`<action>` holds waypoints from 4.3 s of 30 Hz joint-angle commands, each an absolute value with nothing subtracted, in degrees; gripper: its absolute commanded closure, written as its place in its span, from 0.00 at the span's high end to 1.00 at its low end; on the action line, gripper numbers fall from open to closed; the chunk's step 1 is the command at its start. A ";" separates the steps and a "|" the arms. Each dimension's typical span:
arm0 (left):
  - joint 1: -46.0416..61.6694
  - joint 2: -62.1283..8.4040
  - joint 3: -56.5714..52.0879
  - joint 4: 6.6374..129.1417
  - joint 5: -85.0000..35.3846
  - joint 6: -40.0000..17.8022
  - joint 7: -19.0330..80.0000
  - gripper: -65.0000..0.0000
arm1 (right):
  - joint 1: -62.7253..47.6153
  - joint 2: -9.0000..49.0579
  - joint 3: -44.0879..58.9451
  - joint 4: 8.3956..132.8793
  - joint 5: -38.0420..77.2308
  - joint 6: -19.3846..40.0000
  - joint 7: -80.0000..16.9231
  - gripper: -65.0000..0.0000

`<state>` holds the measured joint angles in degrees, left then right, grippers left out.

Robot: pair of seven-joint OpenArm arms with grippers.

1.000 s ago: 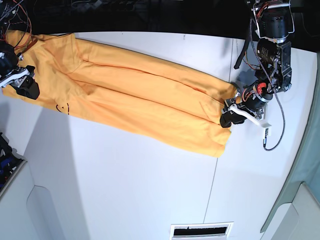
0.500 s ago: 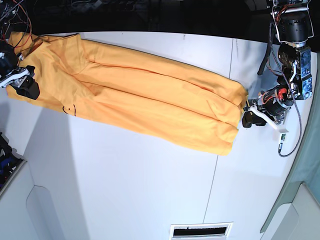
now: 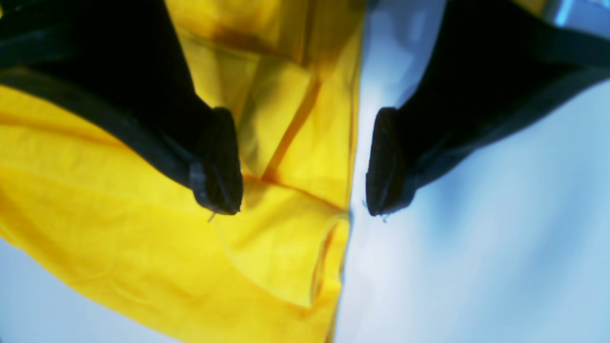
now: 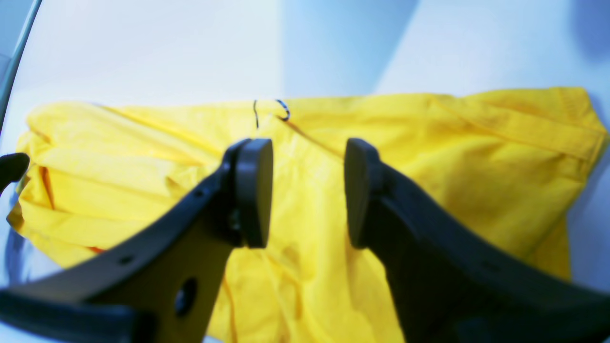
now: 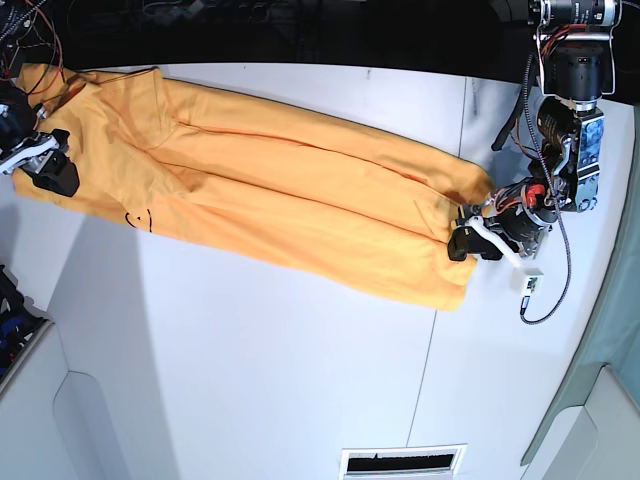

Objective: Layout the t-shirt on the table in an organized manner, then fold the t-shirt properly
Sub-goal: 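Adjust the folded strip end with the left gripper, pulling it straight, then grasp the strip end with the left gripper and fold it toward the right gripper, then carry the strip end with the left gripper over onto the strip's middle, then press and adjust the folded bundle with the left gripper, then release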

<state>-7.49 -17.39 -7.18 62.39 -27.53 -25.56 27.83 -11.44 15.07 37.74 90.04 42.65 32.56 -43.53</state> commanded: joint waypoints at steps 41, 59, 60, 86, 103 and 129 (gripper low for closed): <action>-4.38 -14.59 -7.51 73.10 -24.34 -32.60 21.02 0.00 | -11.14 15.99 38.06 91.00 43.92 32.82 -42.44 0.38; 1.13 -5.91 14.68 87.90 -13.52 -25.19 22.13 0.00 | -11.14 15.99 38.06 91.00 43.88 32.82 -42.22 0.38; 1.15 -5.04 16.23 87.88 -12.67 -24.32 22.33 0.00 | -11.14 15.99 38.06 91.00 43.90 32.82 -42.22 0.38; 0.95 3.18 34.39 82.30 -16.56 -26.44 30.72 0.57 | -11.14 21.61 39.55 90.74 37.82 27.97 -42.22 0.69; 0.99 2.83 35.86 93.82 -17.98 -26.33 34.33 0.57 | -10.83 26.48 40.01 64.82 46.63 32.91 -42.02 0.69; 9.87 -5.26 14.83 91.37 -16.01 -28.53 26.33 0.00 | -7.46 26.50 40.01 64.86 47.33 32.82 -42.06 0.69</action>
<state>10.11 -5.56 14.79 90.39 -14.98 -27.70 27.42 -7.77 25.21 39.62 64.20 46.50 32.58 -42.87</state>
